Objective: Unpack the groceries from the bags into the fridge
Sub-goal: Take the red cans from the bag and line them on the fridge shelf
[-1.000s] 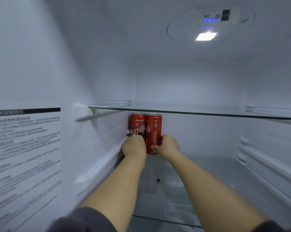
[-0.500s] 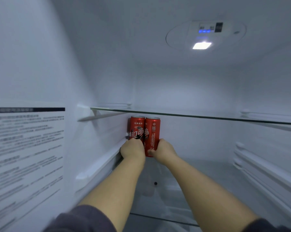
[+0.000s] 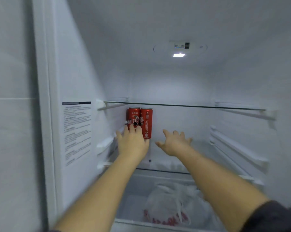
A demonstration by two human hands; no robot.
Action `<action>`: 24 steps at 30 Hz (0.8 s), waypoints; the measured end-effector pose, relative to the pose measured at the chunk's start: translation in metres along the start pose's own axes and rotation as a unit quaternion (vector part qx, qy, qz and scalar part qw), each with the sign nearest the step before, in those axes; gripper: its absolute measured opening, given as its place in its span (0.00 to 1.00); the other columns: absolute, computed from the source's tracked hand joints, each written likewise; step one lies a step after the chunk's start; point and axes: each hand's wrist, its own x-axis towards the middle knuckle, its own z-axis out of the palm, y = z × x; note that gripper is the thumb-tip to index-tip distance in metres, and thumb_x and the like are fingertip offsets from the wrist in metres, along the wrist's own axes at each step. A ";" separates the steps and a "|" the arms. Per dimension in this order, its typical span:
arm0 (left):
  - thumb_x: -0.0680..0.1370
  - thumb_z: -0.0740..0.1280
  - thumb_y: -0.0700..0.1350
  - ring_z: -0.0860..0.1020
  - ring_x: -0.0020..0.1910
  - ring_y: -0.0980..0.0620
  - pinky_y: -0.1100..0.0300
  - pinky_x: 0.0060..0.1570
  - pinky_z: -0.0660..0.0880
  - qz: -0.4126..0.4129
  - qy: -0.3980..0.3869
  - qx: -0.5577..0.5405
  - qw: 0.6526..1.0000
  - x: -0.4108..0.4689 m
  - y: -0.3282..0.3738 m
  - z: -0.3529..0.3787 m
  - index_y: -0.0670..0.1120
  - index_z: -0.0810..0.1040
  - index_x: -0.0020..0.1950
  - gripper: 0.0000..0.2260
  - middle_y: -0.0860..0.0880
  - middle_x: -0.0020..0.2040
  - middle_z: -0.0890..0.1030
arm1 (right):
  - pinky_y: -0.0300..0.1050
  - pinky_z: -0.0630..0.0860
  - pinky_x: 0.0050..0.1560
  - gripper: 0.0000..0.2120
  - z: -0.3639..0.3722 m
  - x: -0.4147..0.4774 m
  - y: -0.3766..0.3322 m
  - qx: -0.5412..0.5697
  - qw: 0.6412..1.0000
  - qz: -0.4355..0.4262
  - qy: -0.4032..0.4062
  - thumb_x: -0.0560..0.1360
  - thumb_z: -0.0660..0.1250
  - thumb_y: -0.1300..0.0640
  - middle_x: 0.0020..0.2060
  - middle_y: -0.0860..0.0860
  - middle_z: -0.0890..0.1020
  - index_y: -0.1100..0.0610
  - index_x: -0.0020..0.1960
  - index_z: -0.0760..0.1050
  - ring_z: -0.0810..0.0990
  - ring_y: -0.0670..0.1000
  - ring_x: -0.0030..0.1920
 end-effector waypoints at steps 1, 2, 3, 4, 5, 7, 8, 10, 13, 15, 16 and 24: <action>0.80 0.56 0.59 0.57 0.76 0.42 0.38 0.71 0.52 -0.005 0.002 0.002 1.000 -0.011 0.001 -0.004 0.47 0.59 0.76 0.28 0.42 0.76 0.61 | 0.72 0.49 0.71 0.34 -0.004 -0.011 0.001 -0.005 1.000 -0.004 0.005 0.77 0.51 0.31 0.77 0.56 0.58 0.43 0.79 0.49 0.52 0.63 0.76; 0.80 0.55 0.60 0.52 0.77 0.42 0.36 0.72 0.49 -0.012 -0.001 -0.002 1.000 -0.022 0.001 -0.007 0.47 0.55 0.78 0.30 0.42 0.79 0.55 | 0.73 0.47 0.71 0.34 -0.009 -0.022 0.003 -0.010 1.000 -0.008 0.010 0.78 0.51 0.32 0.78 0.56 0.55 0.43 0.79 0.48 0.49 0.64 0.77; 0.80 0.54 0.61 0.48 0.78 0.42 0.36 0.72 0.47 -0.019 -0.006 -0.008 1.000 -0.034 0.002 -0.010 0.48 0.51 0.79 0.32 0.43 0.80 0.51 | 0.73 0.45 0.71 0.34 -0.013 -0.034 0.005 -0.018 1.000 -0.012 0.015 0.78 0.50 0.32 0.78 0.56 0.52 0.43 0.79 0.47 0.46 0.64 0.77; 0.81 0.52 0.62 0.45 0.78 0.42 0.35 0.72 0.45 -0.023 -0.010 -0.015 1.000 -0.046 0.002 -0.013 0.48 0.49 0.80 0.32 0.43 0.80 0.48 | 0.73 0.44 0.71 0.34 -0.017 -0.046 0.007 -0.030 0.999 -0.015 0.019 0.78 0.49 0.32 0.79 0.55 0.50 0.42 0.79 0.45 0.44 0.64 0.78; 0.81 0.51 0.62 0.43 0.78 0.41 0.35 0.72 0.44 -0.026 -0.012 -0.026 0.999 -0.058 0.004 -0.016 0.48 0.47 0.80 0.33 0.43 0.80 0.46 | 0.73 0.43 0.71 0.34 -0.020 -0.056 0.008 -0.045 0.999 -0.016 0.022 0.78 0.49 0.32 0.79 0.55 0.48 0.42 0.79 0.44 0.42 0.64 0.78; 0.81 0.50 0.63 0.41 0.78 0.41 0.35 0.73 0.42 -0.025 -0.014 -0.065 0.997 -0.082 0.007 -0.024 0.49 0.44 0.80 0.33 0.43 0.80 0.44 | 0.73 0.41 0.71 0.33 -0.027 -0.079 0.013 -0.082 0.996 -0.013 0.023 0.79 0.48 0.32 0.79 0.54 0.45 0.42 0.79 0.42 0.40 0.63 0.78; 0.81 0.49 0.63 0.40 0.78 0.41 0.35 0.73 0.42 -0.023 -0.014 -0.088 0.996 -0.094 0.010 -0.028 0.49 0.44 0.80 0.33 0.43 0.80 0.44 | 0.73 0.41 0.71 0.33 -0.031 -0.091 0.015 -0.098 0.995 -0.012 0.022 0.79 0.48 0.32 0.79 0.54 0.44 0.41 0.79 0.41 0.39 0.63 0.78; 0.81 0.49 0.64 0.39 0.78 0.41 0.36 0.73 0.42 -0.016 -0.010 -0.134 0.991 -0.120 0.015 -0.035 0.49 0.43 0.80 0.33 0.43 0.80 0.43 | 0.73 0.41 0.71 0.33 -0.036 -0.118 0.019 -0.118 0.993 -0.017 0.025 0.79 0.48 0.33 0.79 0.54 0.43 0.41 0.79 0.40 0.38 0.63 0.77; 0.80 0.50 0.64 0.39 0.78 0.44 0.37 0.74 0.41 -0.012 -0.003 -0.218 0.976 -0.164 0.022 -0.040 0.50 0.44 0.80 0.33 0.45 0.80 0.43 | 0.72 0.41 0.72 0.32 -0.045 -0.166 0.023 -0.153 0.986 -0.042 0.048 0.80 0.48 0.34 0.79 0.54 0.43 0.42 0.79 0.41 0.39 0.63 0.78; 0.80 0.51 0.63 0.39 0.78 0.45 0.38 0.74 0.42 -0.002 -0.010 -0.264 0.965 -0.194 0.024 -0.043 0.50 0.45 0.80 0.33 0.46 0.80 0.44 | 0.72 0.41 0.72 0.32 -0.053 -0.204 0.027 -0.175 0.982 -0.046 0.058 0.80 0.48 0.34 0.79 0.54 0.43 0.42 0.79 0.40 0.38 0.62 0.78; 0.79 0.52 0.63 0.40 0.78 0.45 0.38 0.74 0.42 0.009 -0.015 -0.281 0.959 -0.208 0.026 -0.044 0.50 0.46 0.80 0.33 0.46 0.80 0.45 | 0.72 0.40 0.72 0.32 -0.058 -0.224 0.030 -0.182 0.981 -0.043 0.059 0.80 0.48 0.34 0.79 0.53 0.42 0.42 0.79 0.40 0.37 0.62 0.78; 0.75 0.48 0.65 0.49 0.79 0.43 0.37 0.73 0.46 0.137 -0.004 -0.418 0.898 -0.299 0.061 -0.084 0.47 0.56 0.79 0.36 0.44 0.79 0.55 | 0.68 0.40 0.74 0.33 -0.085 -0.397 0.070 -0.189 0.974 0.060 0.106 0.79 0.47 0.34 0.79 0.51 0.43 0.43 0.79 0.40 0.39 0.58 0.78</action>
